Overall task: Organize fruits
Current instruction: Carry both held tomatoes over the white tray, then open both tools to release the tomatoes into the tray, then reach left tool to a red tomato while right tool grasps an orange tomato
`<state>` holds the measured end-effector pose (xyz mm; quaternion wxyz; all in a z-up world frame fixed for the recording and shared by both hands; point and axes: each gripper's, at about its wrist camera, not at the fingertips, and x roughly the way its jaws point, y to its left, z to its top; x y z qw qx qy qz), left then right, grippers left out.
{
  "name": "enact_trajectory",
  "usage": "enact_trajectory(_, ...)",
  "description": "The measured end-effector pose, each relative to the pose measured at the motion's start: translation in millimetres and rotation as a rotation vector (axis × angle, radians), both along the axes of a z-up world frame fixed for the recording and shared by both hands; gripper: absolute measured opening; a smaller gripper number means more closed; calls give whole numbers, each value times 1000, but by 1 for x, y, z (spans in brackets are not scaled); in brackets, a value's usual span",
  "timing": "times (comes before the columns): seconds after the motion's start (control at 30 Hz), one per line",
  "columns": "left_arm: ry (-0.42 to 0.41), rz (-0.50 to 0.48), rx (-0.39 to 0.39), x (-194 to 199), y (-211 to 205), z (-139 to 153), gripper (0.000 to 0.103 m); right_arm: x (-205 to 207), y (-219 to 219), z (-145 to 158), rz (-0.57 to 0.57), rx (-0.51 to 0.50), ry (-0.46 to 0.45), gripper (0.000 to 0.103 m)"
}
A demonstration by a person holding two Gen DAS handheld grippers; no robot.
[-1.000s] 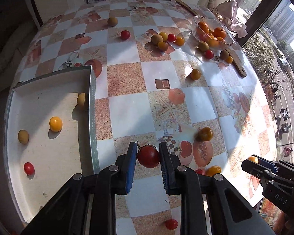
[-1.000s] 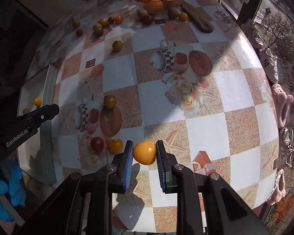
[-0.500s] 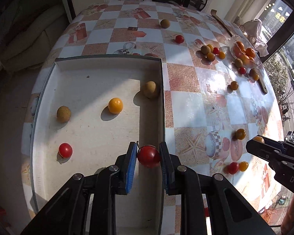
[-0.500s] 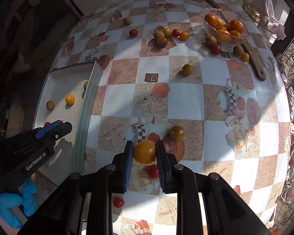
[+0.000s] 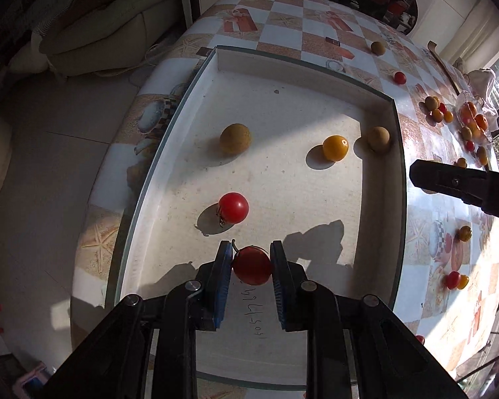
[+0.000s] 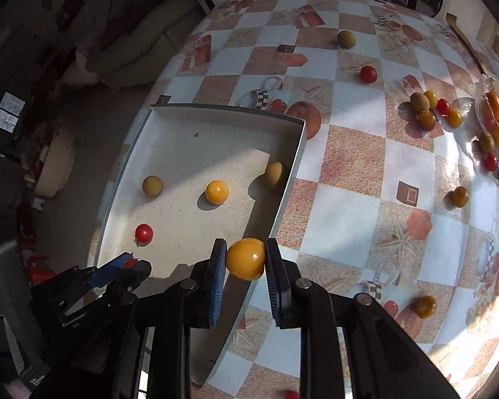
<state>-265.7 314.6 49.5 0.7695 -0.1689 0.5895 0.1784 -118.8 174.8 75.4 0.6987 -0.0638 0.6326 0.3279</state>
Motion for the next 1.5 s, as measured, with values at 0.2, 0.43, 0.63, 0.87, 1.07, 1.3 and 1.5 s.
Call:
enact_trajectory(0.2,19,69,8,-16,23,-13,25,-1,46,-12,73,2,17,26)
enact_trajectory(0.43,35,81,27,-20,31,-27,25,-11,84,-39,125,-33,56,26)
enact_trajectory(0.63,24,75,41,-20,28,-28,25,-10,94,-51,131,-64,49,26)
enact_trajectory(0.87,29,43,78,-18,22,-28,26,-15,102,-55,164,-106,4,26)
enact_trajectory(1.07,49,29,110,-14,19,-28,49,-19,106,-54,174,-99,2,31)
enact_trajectory(1.3,35,11,105,-8,14,-24,68,-15,99,-44,145,-42,1,61)
enact_trajectory(1.5,36,-22,106,-12,8,-16,68,-7,77,-16,82,51,-4,81)
